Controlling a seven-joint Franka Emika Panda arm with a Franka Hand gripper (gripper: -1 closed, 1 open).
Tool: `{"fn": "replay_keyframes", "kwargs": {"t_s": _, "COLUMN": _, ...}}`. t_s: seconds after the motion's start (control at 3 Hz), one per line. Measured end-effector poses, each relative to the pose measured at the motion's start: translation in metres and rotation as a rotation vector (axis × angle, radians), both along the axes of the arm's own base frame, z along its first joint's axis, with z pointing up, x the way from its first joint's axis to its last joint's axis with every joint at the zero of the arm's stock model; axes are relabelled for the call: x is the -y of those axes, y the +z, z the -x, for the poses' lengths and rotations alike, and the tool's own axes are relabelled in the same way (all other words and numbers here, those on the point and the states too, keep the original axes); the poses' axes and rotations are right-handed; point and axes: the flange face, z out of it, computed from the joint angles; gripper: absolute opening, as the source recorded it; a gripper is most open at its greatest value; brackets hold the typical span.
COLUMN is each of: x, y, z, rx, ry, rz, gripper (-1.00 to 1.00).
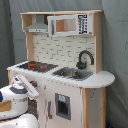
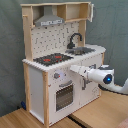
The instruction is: Play with the kitchen
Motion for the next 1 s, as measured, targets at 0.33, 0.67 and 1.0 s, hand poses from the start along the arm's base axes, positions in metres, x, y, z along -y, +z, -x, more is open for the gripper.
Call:
{"fn": "replay_keyframes", "kwargs": {"t_s": 0.33, "x": -0.0006, "y": 0.0004, "z": 0.0002, "rx": 0.005, "ry": -0.008, "rz": -0.117, "gripper": -1.0}}
{"fn": "replay_keyframes", "kwargs": {"t_s": 0.67, "x": -0.0011, "y": 0.0009, "z": 0.0004, "rx": 0.01, "ry": -0.016, "rz": -0.231, "gripper": -1.0}}
{"fn": "replay_keyframes", "kwargs": {"t_s": 1.0, "x": -0.0016, "y": 0.0014, "z": 0.0005, "rx": 0.014, "ry": -0.024, "rz": -0.343, "gripper": -1.0}}
